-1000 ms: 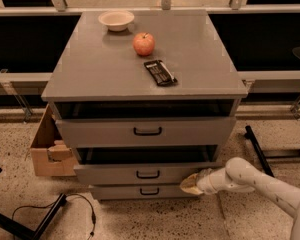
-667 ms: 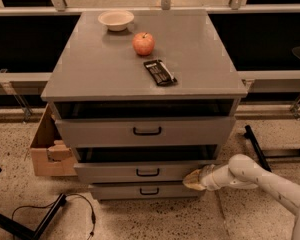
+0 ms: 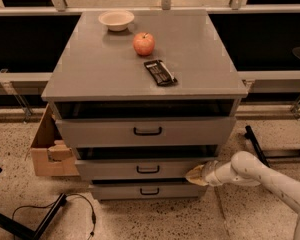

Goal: Close middle drawer

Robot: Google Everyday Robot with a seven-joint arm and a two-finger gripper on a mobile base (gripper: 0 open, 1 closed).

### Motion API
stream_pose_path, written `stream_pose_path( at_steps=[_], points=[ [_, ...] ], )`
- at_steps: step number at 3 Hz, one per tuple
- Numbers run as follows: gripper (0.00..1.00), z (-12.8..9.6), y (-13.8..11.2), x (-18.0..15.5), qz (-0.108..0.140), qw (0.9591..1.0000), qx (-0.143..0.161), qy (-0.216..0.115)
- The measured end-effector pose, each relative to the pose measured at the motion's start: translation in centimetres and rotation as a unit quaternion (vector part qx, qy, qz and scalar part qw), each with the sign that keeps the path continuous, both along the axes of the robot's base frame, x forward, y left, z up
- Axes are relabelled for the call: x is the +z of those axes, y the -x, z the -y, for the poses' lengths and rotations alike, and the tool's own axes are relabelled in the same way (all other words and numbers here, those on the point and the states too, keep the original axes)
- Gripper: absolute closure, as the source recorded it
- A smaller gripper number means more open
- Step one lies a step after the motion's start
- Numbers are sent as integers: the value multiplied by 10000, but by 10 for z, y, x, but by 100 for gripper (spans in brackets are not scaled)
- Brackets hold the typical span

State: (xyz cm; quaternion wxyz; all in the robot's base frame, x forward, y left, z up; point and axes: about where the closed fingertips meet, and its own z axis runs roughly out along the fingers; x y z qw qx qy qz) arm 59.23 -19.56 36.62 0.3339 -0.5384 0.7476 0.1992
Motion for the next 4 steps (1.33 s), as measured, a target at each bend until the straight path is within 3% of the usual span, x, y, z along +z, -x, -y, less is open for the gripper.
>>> stream_pose_path(
  at_steps=[1, 4],
  points=[
    [100, 0, 0, 0, 0, 10000, 0, 0],
    [38, -7, 2, -4, -37, 10000, 48, -32]
  ],
)
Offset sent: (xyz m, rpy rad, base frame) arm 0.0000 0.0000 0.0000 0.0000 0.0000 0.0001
